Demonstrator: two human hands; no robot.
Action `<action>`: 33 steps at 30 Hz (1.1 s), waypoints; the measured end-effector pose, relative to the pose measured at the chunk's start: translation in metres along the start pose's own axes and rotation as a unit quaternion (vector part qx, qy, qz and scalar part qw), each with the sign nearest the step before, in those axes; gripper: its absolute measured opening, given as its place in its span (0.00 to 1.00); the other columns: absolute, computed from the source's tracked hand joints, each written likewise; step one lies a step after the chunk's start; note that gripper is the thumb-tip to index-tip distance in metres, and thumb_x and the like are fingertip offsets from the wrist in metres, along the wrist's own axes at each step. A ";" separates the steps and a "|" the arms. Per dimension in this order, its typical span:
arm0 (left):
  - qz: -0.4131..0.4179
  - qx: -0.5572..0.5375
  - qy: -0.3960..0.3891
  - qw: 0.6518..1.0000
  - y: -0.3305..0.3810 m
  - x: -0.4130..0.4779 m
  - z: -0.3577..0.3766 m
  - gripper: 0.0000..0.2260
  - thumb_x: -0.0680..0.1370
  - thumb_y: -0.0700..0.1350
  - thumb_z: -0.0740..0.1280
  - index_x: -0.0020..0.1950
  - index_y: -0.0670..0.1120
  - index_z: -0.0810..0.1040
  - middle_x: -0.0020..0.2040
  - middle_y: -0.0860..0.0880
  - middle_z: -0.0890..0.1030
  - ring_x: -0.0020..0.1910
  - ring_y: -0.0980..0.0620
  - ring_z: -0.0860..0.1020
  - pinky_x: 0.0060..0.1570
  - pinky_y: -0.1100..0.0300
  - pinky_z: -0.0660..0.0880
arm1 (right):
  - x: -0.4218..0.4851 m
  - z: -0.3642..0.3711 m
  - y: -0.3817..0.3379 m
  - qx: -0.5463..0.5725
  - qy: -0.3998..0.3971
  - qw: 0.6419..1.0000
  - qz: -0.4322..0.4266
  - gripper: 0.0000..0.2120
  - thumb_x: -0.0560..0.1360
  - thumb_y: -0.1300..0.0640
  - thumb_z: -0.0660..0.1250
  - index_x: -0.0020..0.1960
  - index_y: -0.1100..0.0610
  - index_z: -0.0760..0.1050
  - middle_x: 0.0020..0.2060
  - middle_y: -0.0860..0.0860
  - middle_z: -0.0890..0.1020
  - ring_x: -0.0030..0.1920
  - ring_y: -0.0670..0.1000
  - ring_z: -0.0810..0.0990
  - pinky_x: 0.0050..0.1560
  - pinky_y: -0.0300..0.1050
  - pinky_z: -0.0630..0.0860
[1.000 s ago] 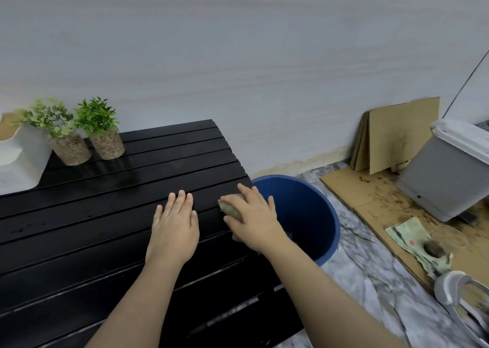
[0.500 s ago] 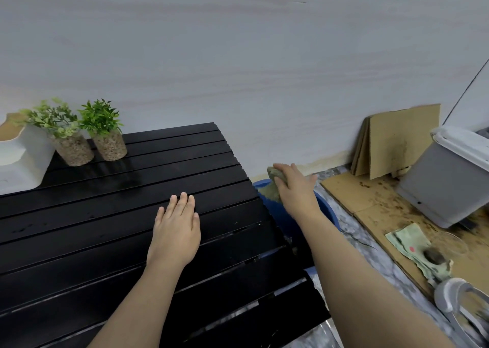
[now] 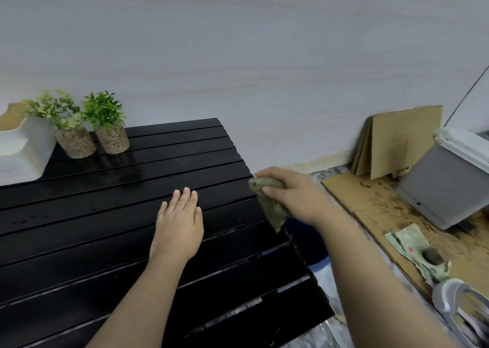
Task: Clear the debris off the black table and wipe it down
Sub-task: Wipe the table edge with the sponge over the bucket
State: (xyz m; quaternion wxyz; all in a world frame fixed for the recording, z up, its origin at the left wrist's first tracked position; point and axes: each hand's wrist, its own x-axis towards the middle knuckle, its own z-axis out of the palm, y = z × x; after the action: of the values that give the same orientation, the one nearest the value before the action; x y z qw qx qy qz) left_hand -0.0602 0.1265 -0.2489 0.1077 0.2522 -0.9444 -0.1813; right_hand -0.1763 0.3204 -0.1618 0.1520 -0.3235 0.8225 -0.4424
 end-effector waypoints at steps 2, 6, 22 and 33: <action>0.001 -0.003 0.001 1.000 0.001 -0.001 0.000 0.21 0.81 0.48 0.47 0.74 0.47 0.55 0.77 0.51 0.54 0.76 0.53 0.48 0.74 0.54 0.45 | 0.005 0.024 0.009 -0.101 -0.032 0.994 0.002 0.15 0.76 0.55 0.63 0.60 0.42 0.73 0.60 0.46 0.77 0.62 0.50 0.73 0.61 0.49 0.70; -0.003 -0.008 0.008 1.000 0.002 0.001 0.000 0.21 0.81 0.48 0.47 0.74 0.47 0.56 0.77 0.51 0.55 0.76 0.53 0.49 0.74 0.54 0.45 | 0.003 0.062 0.040 -0.173 -0.007 0.985 0.019 0.23 0.75 0.42 0.62 0.68 0.37 0.63 0.73 0.48 0.60 0.72 0.54 0.56 0.69 0.56 0.61; -0.014 -0.061 -0.003 0.998 -0.017 -0.120 -0.044 0.21 0.80 0.49 0.51 0.73 0.47 0.59 0.75 0.50 0.59 0.75 0.54 0.49 0.73 0.55 0.44 | -0.101 0.115 -0.007 -0.261 -0.019 0.964 -0.044 0.24 0.73 0.37 0.59 0.67 0.39 0.64 0.74 0.48 0.61 0.74 0.53 0.55 0.72 0.61 0.43; -0.020 0.065 -0.034 0.997 -0.020 -0.180 -0.037 0.24 0.79 0.54 0.40 0.75 0.51 0.46 0.77 0.55 0.47 0.75 0.53 0.40 0.73 0.49 0.41 | -0.119 0.114 0.001 -0.305 0.130 0.941 0.064 0.22 0.78 0.46 0.53 0.70 0.52 0.66 0.69 0.54 0.70 0.70 0.57 0.65 0.71 0.60 0.53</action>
State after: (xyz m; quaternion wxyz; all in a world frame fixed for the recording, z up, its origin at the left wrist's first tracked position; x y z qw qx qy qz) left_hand 0.1125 0.1921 -0.2436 0.0548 0.2715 -0.9520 -0.1301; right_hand -0.0268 0.3288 -0.2309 -0.0342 -0.2412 0.9494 -0.1981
